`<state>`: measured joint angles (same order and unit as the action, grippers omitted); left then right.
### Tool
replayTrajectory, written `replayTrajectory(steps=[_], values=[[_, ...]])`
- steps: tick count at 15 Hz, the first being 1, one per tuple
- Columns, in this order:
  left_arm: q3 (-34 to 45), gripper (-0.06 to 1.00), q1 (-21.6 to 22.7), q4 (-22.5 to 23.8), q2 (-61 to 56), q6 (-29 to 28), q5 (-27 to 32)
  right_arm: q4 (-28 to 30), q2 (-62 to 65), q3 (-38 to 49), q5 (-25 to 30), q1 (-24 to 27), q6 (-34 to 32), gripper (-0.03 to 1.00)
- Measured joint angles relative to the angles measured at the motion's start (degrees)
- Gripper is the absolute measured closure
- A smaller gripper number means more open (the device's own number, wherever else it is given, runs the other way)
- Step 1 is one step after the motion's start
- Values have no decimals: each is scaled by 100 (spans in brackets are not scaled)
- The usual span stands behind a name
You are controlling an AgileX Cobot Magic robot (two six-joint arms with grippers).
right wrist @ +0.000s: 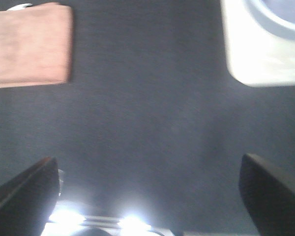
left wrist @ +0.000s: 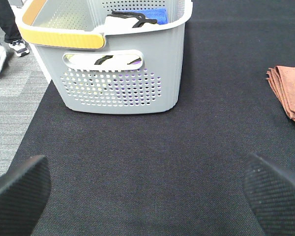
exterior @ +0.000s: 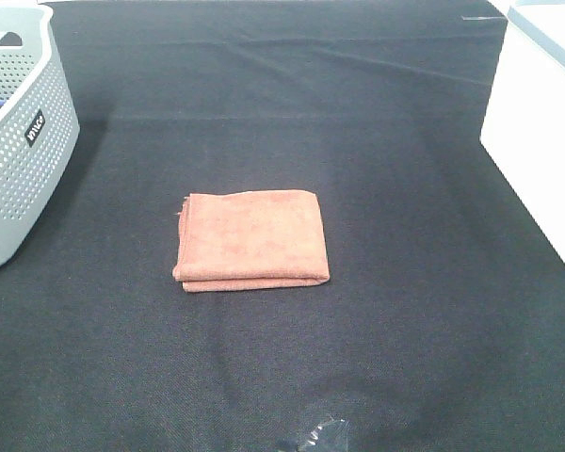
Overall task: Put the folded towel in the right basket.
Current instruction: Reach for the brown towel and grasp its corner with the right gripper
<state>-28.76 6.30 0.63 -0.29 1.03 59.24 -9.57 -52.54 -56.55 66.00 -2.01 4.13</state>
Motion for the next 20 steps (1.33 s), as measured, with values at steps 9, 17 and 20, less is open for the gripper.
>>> replayTrajectory(steps=[9,17,20], values=[[0,-5,0,0,0,0,0,-2000,-2435,-985,-728,-195,539,3],[0,-5,0,0,0,0,0,-2361,-5151,-2298,-1306,-1599,350,4],[0,-5,0,0,0,0,0,-2378,-5575,-2298,-1707,-1599,355,4]])
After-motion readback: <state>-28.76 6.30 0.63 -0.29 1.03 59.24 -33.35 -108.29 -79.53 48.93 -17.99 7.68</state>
